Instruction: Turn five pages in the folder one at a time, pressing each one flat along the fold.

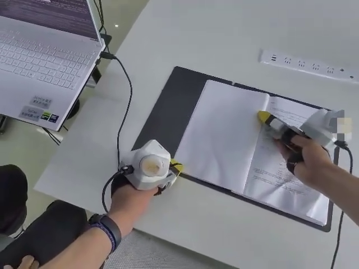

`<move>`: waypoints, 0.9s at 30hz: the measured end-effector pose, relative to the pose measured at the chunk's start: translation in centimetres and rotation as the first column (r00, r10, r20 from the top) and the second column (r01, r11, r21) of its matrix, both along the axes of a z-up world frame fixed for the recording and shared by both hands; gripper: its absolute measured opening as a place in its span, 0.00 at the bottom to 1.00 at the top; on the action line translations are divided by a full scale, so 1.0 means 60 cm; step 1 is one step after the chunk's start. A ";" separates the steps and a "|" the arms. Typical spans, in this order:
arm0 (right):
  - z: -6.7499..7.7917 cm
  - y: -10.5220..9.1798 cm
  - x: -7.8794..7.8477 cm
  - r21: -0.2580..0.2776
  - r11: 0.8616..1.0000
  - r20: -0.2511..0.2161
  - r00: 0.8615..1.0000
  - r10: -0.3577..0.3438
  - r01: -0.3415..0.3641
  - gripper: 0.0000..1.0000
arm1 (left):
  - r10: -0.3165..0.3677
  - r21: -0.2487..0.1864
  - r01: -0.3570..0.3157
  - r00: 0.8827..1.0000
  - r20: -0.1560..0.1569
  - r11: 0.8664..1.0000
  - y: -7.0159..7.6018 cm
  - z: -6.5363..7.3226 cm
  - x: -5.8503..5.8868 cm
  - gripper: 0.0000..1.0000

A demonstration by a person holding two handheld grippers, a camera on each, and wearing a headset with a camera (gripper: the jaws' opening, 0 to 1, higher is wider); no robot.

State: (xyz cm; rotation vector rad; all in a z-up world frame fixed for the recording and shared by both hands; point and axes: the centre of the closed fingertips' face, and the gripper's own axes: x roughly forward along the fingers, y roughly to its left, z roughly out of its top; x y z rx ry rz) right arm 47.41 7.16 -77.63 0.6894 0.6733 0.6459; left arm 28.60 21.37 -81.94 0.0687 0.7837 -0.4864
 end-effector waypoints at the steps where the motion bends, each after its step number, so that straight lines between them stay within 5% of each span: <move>1: 0.001 -0.001 0.006 0.003 1.000 -0.001 1.000 -0.013 0.013 0.00 | 0.000 0.000 0.000 1.000 0.001 1.000 0.000 0.000 0.000 0.00; 11: -0.002 -0.018 0.065 0.069 0.983 -0.021 0.985 -0.170 0.171 0.00 | 0.018 -0.004 -0.018 1.000 0.010 1.000 0.000 0.003 -0.001 0.00; 21: -0.041 -0.046 0.147 0.110 0.952 -0.040 0.959 -0.282 0.285 0.00 | 0.014 -0.005 -0.014 1.000 0.008 1.000 0.000 0.001 0.001 0.00; 27: -0.048 -0.045 0.142 0.099 0.963 -0.021 0.968 -0.249 0.250 0.00 | 0.030 -0.021 -0.030 1.000 0.006 0.999 0.001 0.002 0.002 0.00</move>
